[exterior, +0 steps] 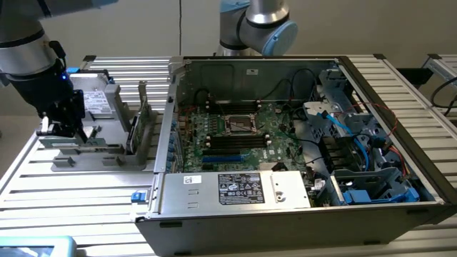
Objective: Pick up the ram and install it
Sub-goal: 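Pick up the ram and move it above insertion slot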
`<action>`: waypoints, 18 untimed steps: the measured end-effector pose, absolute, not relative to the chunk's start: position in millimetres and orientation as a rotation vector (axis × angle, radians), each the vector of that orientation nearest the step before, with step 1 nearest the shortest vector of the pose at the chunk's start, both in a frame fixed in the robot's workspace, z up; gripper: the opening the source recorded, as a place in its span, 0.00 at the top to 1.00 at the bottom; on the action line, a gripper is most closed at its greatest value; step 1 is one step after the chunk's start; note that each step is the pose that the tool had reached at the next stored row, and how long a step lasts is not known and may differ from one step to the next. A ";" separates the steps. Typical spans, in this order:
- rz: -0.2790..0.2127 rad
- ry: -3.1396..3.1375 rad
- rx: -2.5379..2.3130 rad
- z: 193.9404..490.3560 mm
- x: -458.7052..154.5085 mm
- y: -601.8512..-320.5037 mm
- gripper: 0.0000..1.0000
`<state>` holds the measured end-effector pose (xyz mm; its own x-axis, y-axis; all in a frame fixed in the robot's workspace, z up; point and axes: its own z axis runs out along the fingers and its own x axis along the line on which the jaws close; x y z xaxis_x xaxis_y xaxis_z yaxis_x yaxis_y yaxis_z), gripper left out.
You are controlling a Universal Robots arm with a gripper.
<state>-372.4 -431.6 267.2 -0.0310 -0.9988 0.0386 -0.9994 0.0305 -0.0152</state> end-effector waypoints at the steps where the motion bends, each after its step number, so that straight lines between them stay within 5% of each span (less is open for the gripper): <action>1: 0.059 -2.243 2.175 271.7 -372.4 -431.9 0.88; 18: 0.059 -2.243 2.174 348.9 -340.7 -434.9 0.88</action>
<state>-340.7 -434.9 348.9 -0.0311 -0.9988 0.0387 -0.9994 0.0305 -0.0149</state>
